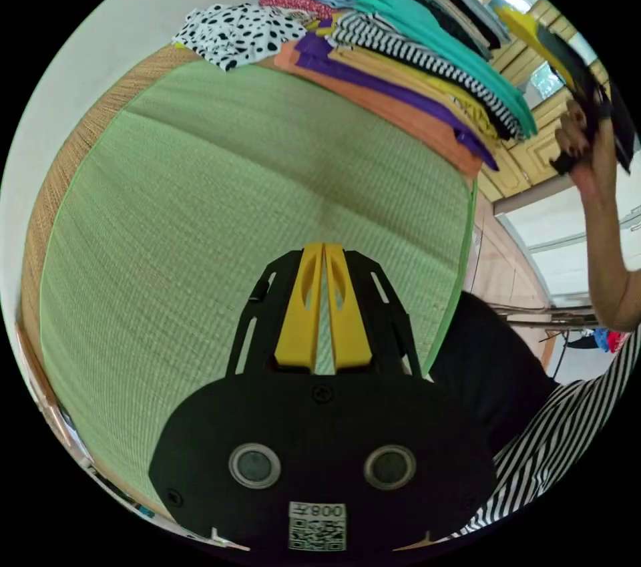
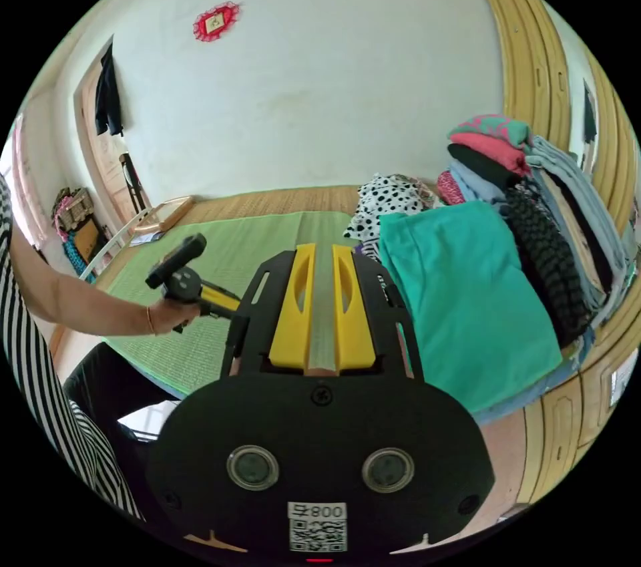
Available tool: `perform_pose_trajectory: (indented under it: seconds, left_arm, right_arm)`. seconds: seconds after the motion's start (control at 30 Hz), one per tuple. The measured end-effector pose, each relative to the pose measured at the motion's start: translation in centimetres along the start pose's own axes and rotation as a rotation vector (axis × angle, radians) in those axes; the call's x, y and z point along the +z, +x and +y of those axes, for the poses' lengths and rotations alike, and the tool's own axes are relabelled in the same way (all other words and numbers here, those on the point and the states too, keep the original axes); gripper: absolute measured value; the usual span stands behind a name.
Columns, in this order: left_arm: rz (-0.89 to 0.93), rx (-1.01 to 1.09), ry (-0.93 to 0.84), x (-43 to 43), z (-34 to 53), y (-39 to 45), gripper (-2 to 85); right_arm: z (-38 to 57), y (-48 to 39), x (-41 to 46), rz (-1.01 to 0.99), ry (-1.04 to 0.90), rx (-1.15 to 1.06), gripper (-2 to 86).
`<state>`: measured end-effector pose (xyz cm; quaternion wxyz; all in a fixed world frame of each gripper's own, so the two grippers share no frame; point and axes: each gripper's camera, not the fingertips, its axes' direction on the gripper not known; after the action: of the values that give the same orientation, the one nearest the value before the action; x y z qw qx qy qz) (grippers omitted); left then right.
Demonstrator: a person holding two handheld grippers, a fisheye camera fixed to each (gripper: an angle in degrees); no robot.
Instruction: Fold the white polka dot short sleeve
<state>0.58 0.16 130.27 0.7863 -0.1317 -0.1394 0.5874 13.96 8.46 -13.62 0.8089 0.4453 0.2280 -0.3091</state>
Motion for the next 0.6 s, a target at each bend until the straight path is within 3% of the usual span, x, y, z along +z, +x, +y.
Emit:
perform_pose_trajectory:
  seconds: [0.27,0.6]
  left_arm:
    - [-0.021,-0.036,0.143,-4.5,4.9,0.8,0.4]
    - [0.049,-0.131,0.224,-10.6,8.6,-0.3,0.4]
  right_arm:
    - [-7.3,-2.3,16.0,0.023,-0.155,-0.023,8.1]
    - [-14.9,1.6,37.7,0.288,-0.487,0.085,7.8]
